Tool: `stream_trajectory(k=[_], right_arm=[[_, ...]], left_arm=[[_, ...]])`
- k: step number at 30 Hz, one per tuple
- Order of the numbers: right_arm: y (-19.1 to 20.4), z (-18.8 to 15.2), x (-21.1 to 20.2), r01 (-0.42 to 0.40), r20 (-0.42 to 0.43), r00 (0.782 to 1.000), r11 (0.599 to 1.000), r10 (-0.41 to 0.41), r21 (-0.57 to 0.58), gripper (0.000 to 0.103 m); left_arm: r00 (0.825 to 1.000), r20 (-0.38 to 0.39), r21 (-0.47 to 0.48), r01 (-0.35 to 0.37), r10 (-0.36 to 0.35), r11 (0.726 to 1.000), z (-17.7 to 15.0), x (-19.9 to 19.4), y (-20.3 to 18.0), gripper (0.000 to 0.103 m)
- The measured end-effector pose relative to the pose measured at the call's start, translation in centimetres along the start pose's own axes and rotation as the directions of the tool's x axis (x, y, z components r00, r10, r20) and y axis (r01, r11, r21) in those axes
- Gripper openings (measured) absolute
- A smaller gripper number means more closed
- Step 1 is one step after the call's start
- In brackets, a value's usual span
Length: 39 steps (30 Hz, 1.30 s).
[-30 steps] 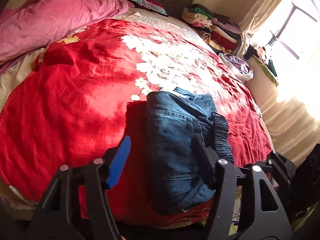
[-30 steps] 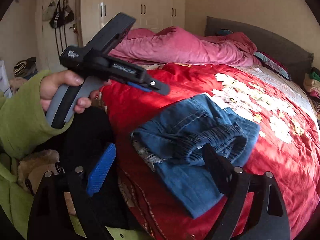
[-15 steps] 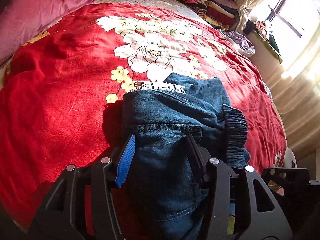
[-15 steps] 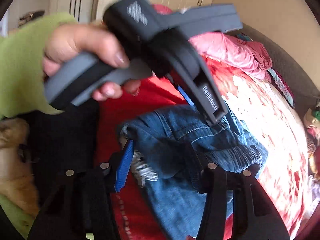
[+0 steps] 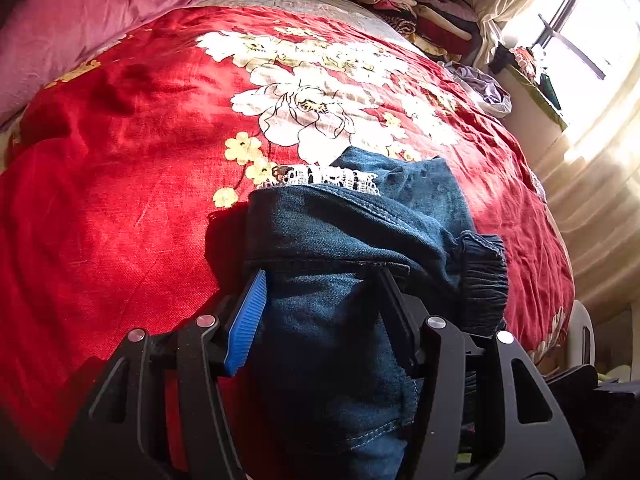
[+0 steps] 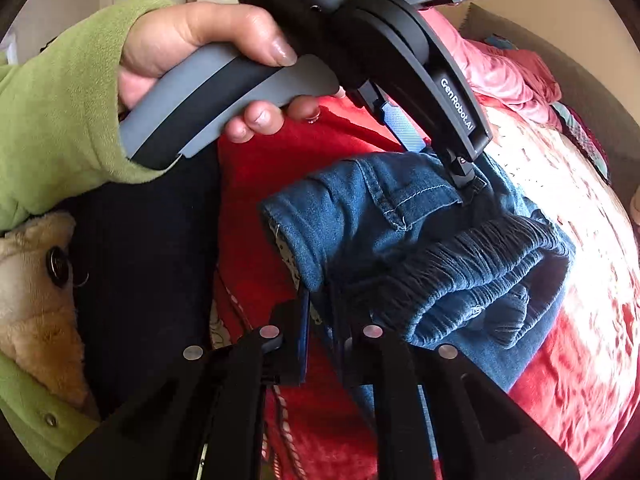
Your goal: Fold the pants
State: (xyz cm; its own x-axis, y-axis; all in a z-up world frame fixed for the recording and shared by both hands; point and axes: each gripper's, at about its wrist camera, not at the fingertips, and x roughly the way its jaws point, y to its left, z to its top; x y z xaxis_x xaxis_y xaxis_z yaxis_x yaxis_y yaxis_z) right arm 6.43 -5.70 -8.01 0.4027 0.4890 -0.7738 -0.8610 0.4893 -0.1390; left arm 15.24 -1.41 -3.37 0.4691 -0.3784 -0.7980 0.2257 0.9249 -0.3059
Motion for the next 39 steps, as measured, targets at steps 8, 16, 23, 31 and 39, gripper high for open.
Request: stream_trajectory(k=[8,16,23,31,39], right_arm=[[0.0,0.1,-2.4,-0.018,0.046,0.999,0.998,0.015,0.054,0.03],[-0.5,-0.3,-5.5,-0.006,0.071,0.997,0.994,-0.002,0.109,0.033],[-2.0,-0.1,-6.6,-0.016,0.113,0.994,0.989,-0.001,0.147,0.049],[-4.6,-0.1,-8.9,0.031,0.189,0.979,0.971,-0.078,0.239,0.068],[-10.4,-2.3,-9.1,0.084,0.158,0.969,0.858,-0.188,0.507,0.072]], left_arm=[[1.0,0.023,0.019,-0.02,0.02,1.0,-0.2,-0.7,-0.8,0.054],[0.998,0.052,0.038,-0.022,0.02,0.999,-0.3,-1.8,-1.9,0.059],[0.996,0.082,0.05,-0.025,0.021,0.998,-0.5,-3.4,-2.5,0.063],[0.989,0.138,0.058,-0.06,0.051,0.997,-0.9,-5.5,-2.9,0.077],[0.987,0.139,0.01,-0.087,0.085,0.996,-2.3,-5.3,-1.1,0.084]])
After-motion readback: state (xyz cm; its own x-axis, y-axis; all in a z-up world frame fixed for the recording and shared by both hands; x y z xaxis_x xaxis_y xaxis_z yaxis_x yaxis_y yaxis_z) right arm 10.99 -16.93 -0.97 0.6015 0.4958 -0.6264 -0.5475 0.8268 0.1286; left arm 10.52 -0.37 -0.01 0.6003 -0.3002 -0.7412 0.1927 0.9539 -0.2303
